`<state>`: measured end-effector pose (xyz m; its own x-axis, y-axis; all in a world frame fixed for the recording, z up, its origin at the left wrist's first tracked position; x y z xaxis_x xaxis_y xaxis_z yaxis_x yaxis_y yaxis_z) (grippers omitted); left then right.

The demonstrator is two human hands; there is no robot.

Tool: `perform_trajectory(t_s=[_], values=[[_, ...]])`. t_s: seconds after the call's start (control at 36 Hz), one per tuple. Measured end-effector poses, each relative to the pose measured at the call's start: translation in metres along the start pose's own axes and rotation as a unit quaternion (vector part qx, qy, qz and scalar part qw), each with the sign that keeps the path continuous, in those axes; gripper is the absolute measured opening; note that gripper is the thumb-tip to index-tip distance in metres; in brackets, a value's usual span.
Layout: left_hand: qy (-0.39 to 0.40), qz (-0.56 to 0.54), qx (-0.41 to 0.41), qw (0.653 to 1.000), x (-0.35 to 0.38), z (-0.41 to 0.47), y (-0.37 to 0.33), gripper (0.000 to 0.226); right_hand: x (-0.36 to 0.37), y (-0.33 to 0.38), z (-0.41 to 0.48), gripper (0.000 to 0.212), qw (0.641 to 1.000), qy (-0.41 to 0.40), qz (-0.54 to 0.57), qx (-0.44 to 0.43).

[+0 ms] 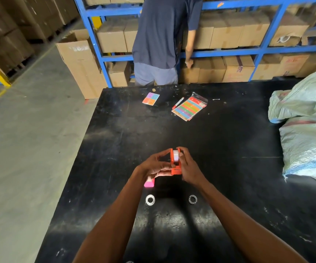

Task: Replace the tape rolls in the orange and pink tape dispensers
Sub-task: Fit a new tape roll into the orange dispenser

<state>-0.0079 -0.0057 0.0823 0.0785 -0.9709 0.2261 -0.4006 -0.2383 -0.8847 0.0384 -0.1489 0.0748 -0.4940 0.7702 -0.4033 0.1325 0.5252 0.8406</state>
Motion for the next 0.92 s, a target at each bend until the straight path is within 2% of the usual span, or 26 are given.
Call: perform_trajectory(t_s=[0.22, 0.31, 0.44, 0.56, 0.69, 0.92], values=[[-0.020, 0.057, 0.011, 0.998, -0.003, 0.002, -0.001, 0.076, 0.004, 0.003, 0.001, 0.037, 0.999, 0.005, -0.038, -0.006], [-0.028, 0.040, 0.013, 0.999, -0.005, -0.001, 0.007, 0.080, -0.001, 0.003, 0.006, 0.042, 0.995, 0.004, -0.098, -0.021], [-0.014, 0.016, 0.004, 1.000, -0.008, -0.006, 0.018, 0.083, -0.018, 0.008, 0.000, 0.046, 0.978, -0.003, -0.169, -0.123], [-0.002, 0.015, 0.000, 1.000, -0.006, -0.005, 0.022, 0.080, -0.021, 0.011, -0.002, 0.049, 0.943, -0.005, -0.276, -0.186], [-0.001, 0.022, -0.007, 1.000, -0.004, -0.002, 0.021, 0.085, -0.021, 0.017, -0.002, 0.034, 0.908, -0.078, -0.341, -0.230], [-0.024, 0.048, -0.010, 0.999, -0.006, -0.002, 0.024, 0.087, -0.021, 0.023, 0.000, 0.019, 0.895, -0.127, -0.343, -0.256]])
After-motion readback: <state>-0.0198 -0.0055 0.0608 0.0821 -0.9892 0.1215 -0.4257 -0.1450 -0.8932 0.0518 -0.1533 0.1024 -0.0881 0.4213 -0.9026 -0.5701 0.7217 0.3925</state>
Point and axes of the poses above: each hand's wrist, its own z-axis towards the middle knuckle, its own x-axis out of the palm, y = z × x, the point moved 4 cm from there along z, towards the middle knuckle, and after that the axes turned 12 degrees about x, right-handed, at the moved point
